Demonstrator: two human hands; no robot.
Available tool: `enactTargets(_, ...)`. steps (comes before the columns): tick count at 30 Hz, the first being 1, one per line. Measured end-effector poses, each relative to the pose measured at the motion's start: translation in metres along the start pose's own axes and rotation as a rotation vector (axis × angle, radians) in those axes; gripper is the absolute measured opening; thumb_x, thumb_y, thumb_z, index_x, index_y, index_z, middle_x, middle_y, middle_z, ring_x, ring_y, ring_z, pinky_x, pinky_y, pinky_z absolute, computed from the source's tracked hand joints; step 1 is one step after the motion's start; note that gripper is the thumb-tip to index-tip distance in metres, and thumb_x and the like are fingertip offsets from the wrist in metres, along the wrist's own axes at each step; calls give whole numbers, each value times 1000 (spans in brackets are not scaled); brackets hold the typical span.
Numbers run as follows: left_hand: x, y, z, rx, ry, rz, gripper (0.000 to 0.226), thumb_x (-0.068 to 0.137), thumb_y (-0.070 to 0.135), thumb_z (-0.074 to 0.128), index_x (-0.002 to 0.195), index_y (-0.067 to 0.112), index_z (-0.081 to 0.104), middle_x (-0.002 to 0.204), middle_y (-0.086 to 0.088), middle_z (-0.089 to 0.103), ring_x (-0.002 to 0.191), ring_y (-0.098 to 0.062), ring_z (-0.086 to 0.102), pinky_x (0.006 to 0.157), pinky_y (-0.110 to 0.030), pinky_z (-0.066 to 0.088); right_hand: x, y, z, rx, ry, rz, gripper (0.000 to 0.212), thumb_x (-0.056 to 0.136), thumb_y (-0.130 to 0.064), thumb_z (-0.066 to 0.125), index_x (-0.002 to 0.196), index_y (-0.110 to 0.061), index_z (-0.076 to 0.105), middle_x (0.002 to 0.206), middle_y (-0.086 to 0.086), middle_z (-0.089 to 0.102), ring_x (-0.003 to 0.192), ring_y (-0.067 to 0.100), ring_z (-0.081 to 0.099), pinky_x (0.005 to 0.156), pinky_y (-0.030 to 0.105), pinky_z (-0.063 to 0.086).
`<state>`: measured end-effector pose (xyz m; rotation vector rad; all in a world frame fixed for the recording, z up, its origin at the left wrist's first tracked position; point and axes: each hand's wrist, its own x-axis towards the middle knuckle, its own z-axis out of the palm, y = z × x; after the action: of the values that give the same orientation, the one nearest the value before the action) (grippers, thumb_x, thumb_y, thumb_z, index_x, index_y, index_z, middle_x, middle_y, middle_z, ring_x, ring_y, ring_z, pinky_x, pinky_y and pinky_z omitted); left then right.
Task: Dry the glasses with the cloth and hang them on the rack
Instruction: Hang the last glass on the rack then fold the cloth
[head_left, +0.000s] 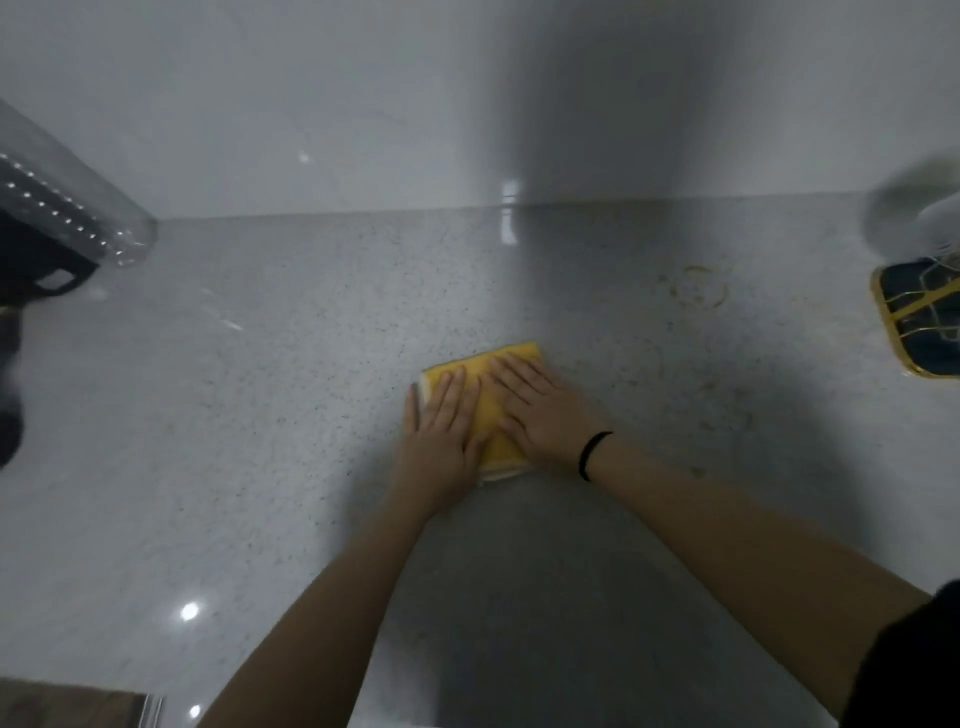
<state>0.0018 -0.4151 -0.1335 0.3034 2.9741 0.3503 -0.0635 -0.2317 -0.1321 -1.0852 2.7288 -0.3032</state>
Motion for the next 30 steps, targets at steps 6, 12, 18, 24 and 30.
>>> enactTargets(6,-20,-3,5,20,52,-95,72,103,52,10,148,2,34,156,-21,33,147,-32,24,118,-51,10,-1,-19,5,-33,23,-50,61,99,-43,9,141,-8,37,147,13,40,138,29,34,114,40,11)
enactTargets(12,-64,41,22,-3,59,3,65,103,52,15,152,10,21,158,-17,26,152,-19,-8,121,-44,-4,-76,-28,22,-8,50,-10,57,100,-44,9,143,-11,28,146,11,42,139,24,24,116,39,8)
enactTargets(18,21,84,15,-18,-62,160,66,102,53,12,152,10,23,158,-19,30,150,-25,8,119,-46,-2,-95,47,-3,-8,43,189,58,100,-45,9,143,-11,30,147,11,40,146,17,4,116,38,8)
enactTargets(24,136,128,10,12,-99,199,73,100,56,11,153,9,27,160,-16,24,150,-30,14,118,-42,-12,-74,150,-39,-20,30,261,60,100,-46,7,143,-11,30,148,10,39,139,23,29,116,35,5)
enactTargets(30,239,146,-3,36,-157,209,82,86,61,0,156,18,3,165,-6,-4,152,-22,-9,115,-43,-22,-34,229,-64,-13,64,322,70,96,-51,-3,146,-12,26,154,9,28,143,24,23,117,37,3)
